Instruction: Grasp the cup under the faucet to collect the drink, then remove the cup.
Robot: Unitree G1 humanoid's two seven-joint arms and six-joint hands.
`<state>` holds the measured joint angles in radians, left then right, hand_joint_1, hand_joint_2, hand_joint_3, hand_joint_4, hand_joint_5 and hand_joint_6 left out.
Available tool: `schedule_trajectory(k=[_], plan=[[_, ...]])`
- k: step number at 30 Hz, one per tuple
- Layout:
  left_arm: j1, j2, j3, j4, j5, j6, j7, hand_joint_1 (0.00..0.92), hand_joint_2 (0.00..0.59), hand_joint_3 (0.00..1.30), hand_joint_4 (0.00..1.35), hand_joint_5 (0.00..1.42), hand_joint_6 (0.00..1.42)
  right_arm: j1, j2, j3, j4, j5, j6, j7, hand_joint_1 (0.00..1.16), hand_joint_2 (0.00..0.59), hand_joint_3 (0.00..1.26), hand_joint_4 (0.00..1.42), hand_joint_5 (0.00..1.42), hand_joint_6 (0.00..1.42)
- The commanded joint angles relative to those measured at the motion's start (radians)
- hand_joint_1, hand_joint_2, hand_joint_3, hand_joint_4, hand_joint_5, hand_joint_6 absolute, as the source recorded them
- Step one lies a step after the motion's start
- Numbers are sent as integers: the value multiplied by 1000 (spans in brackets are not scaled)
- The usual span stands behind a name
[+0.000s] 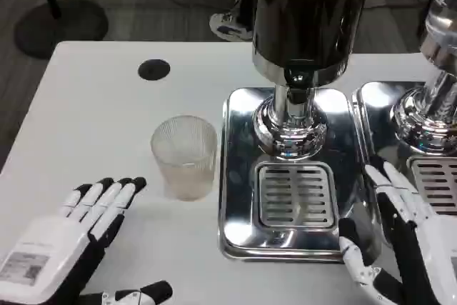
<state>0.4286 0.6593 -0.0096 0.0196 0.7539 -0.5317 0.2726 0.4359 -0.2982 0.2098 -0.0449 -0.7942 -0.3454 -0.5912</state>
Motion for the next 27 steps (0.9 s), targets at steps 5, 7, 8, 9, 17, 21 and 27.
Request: schedule_trajectory(k=[5, 7, 8, 9, 17, 21, 27], plan=[[-4, 1, -2, 3, -3, 6, -8, 0, 92, 0, 0, 0, 0, -7, -1, -4, 12, 16, -16, -2, 355, 444, 178, 86, 122, 231], [-6, 2, 0, 6, -7, 7, -10, 0, 92, 0, 0, 0, 0, -6, 0, -3, 14, 17, -16, -4, 355, 444, 178, 86, 122, 231], [-7, 2, 0, 7, -8, 7, -10, 0, 92, 0, 0, 0, 0, -6, 1, -3, 14, 19, -16, -5, 355, 444, 178, 86, 122, 231], [-8, 3, 1, 7, -8, 7, -11, 0, 92, 0, 0, 0, 0, -6, 2, -3, 15, 19, -16, -6, 355, 444, 178, 86, 122, 231], [-53, 5, 28, 133, -131, -157, 46, 0, 95, 0, 0, 0, 0, -23, 23, 9, 17, 13, -3, -1, 355, 444, 185, 86, 129, 232], [-89, -4, 45, 205, -194, -225, 44, 0, 97, 0, 0, 0, 0, -20, 32, 11, 10, 9, 5, -2, 355, 444, 186, 88, 132, 232], [-154, -10, 46, 266, -272, -220, -18, 0, 70, 8, 0, 74, 143, -5, 42, 12, 3, 4, 9, -8, 355, 444, 187, 96, 133, 244]])
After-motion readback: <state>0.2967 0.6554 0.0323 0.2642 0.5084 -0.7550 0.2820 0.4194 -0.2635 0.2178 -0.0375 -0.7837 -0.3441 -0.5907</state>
